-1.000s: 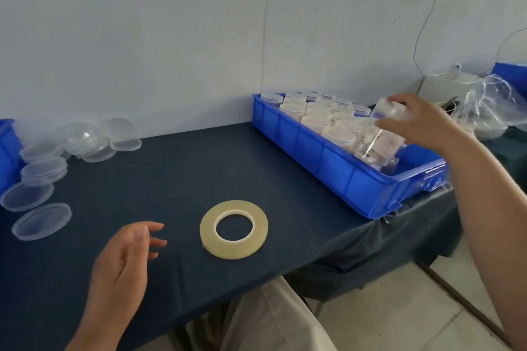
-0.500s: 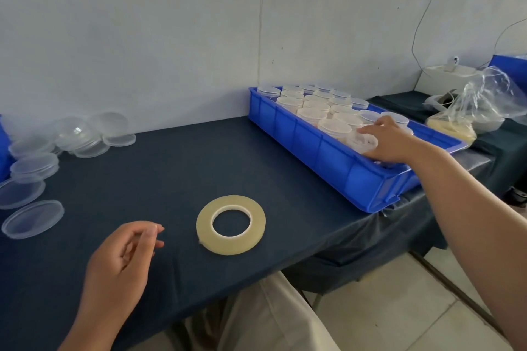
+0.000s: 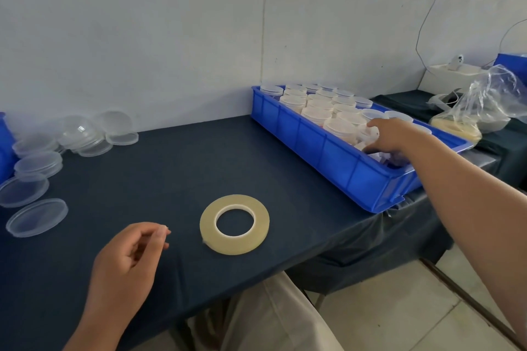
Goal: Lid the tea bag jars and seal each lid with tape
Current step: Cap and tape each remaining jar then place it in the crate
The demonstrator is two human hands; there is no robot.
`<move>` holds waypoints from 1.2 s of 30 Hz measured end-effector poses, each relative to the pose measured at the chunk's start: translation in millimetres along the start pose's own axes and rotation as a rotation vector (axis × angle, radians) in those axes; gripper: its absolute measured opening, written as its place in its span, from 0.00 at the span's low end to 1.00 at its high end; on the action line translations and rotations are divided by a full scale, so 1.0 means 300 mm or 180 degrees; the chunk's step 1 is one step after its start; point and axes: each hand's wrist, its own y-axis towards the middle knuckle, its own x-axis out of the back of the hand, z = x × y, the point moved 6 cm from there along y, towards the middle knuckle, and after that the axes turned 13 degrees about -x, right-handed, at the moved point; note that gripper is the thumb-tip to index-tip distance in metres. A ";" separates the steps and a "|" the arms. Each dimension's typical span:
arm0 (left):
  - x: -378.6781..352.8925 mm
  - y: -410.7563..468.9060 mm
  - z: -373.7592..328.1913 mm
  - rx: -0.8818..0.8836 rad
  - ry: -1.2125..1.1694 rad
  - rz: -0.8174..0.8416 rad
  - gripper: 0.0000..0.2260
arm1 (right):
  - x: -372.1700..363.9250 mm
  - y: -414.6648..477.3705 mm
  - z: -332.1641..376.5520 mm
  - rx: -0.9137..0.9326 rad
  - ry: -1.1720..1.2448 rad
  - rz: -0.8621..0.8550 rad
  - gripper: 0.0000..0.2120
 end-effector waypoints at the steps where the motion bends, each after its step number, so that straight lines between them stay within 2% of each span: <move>1: -0.001 0.001 -0.004 0.0002 0.0008 0.0011 0.09 | 0.017 0.001 0.002 0.0034 -0.0112 -0.0069 0.45; 4: -0.004 0.003 -0.015 0.0000 0.0025 0.0032 0.09 | 0.123 -0.011 0.016 0.0017 -0.0137 -0.0619 0.42; 7: -0.011 -0.001 -0.013 0.0079 0.0117 0.0082 0.08 | 0.237 -0.081 0.084 0.0170 0.0436 -0.1115 0.27; 11: -0.020 -0.003 -0.007 0.0072 0.0271 0.0154 0.11 | 0.262 -0.328 0.303 0.1003 0.1304 -0.1149 0.12; 15: -0.014 -0.008 -0.006 0.0289 0.0069 0.0115 0.20 | 0.107 -0.670 0.550 0.1925 0.1733 -0.0899 0.15; 17: -0.014 -0.009 0.000 0.0375 0.0007 0.0039 0.24 | -0.049 -0.813 0.668 0.2294 0.1900 -0.0500 0.18; 20: -0.008 -0.002 -0.001 0.0376 0.0049 -0.0052 0.24 | -0.328 -0.987 0.834 0.2277 0.2036 0.0257 0.22; 23: 0.011 -0.003 0.027 0.0590 -0.0118 -0.0245 0.23 | -0.521 -1.097 0.926 0.2177 0.2484 0.0689 0.22; 26: 0.031 -0.009 0.051 0.0830 -0.0096 -0.0356 0.24 | -0.577 -1.125 0.948 0.2356 0.2620 0.0702 0.22; 30: 0.090 -0.002 0.011 0.0883 0.0196 -0.0341 0.22 | -0.596 -1.143 0.954 0.2744 0.2359 0.0821 0.24; 34: 0.335 0.153 -0.093 0.0507 0.0929 -0.0443 0.17 | -0.608 -1.153 0.964 0.2870 0.2147 0.0721 0.26; 36: 0.494 0.266 -0.125 0.0488 0.1303 -0.0415 0.16 | -0.615 -1.147 0.968 0.2829 0.1990 0.0685 0.26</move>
